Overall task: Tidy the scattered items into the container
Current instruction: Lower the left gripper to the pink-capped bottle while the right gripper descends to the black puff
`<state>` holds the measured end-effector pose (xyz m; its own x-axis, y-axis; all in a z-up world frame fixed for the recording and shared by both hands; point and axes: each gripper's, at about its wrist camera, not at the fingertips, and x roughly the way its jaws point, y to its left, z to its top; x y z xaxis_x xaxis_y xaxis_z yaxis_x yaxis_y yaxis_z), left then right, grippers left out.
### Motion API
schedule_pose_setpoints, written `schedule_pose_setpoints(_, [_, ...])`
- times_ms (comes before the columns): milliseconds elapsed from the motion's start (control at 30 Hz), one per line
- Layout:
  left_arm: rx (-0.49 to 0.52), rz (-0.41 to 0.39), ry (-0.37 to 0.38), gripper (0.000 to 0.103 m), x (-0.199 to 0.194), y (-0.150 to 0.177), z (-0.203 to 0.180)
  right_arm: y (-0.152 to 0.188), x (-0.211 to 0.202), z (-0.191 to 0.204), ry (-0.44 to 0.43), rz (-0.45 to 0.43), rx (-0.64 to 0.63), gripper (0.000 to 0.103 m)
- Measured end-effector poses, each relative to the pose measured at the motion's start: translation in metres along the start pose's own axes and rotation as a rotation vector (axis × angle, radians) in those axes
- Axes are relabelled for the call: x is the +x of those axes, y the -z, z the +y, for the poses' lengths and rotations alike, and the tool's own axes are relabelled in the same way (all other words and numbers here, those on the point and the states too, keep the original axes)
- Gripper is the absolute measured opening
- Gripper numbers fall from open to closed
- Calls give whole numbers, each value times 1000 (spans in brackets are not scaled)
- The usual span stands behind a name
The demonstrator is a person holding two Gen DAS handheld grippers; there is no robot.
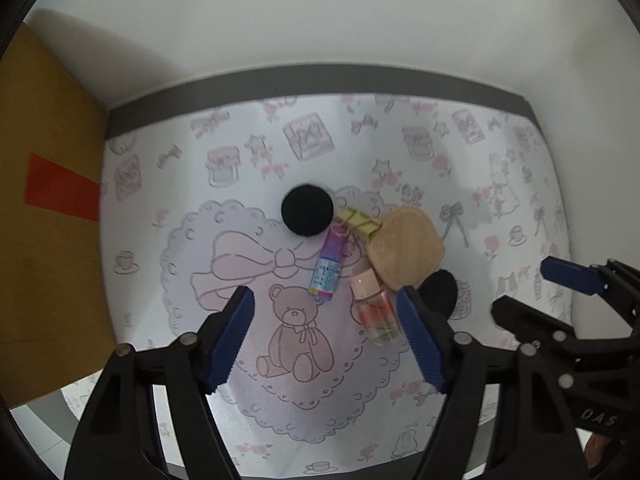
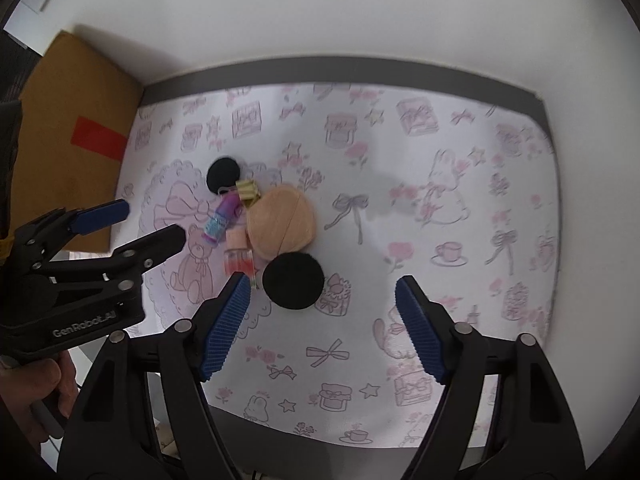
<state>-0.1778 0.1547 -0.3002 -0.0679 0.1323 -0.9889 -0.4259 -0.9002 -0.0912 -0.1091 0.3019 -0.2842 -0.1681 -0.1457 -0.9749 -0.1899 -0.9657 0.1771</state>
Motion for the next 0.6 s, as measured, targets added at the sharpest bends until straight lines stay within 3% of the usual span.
schedule_pose_setpoints(600, [2, 68, -5, 58, 44, 1, 18, 6, 61, 13, -19, 114, 8, 68])
